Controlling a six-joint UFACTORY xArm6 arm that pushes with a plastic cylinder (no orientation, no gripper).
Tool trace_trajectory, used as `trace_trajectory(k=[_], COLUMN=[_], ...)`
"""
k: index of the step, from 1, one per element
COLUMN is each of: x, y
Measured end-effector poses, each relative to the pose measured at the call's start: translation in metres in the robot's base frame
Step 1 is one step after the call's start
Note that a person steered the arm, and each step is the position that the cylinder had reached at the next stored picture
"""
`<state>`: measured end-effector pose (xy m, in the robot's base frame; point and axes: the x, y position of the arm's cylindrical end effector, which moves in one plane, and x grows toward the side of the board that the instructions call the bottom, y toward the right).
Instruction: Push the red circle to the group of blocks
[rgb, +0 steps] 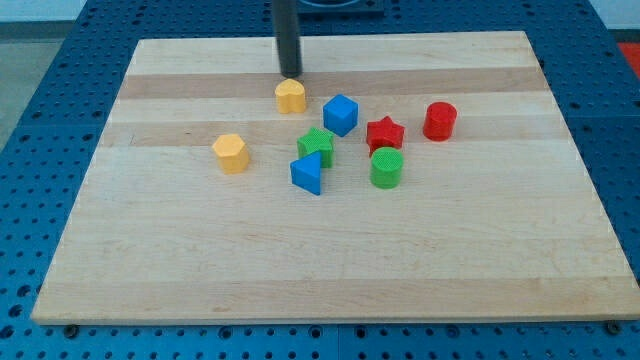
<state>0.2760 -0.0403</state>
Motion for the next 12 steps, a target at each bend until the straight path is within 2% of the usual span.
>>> trace_trajectory(k=[1, 2, 3, 4, 5, 6, 7, 8, 9, 11, 12], x=[0.033, 0.052, 0.049, 0.003, 0.006, 0.047, 0.079, 0.09, 0.109, 0.071, 0.094], y=[-0.01, -0.062, -0.064, -0.001, 0.103, 0.223, 0.27, 0.172, 0.172, 0.158, 0.141])
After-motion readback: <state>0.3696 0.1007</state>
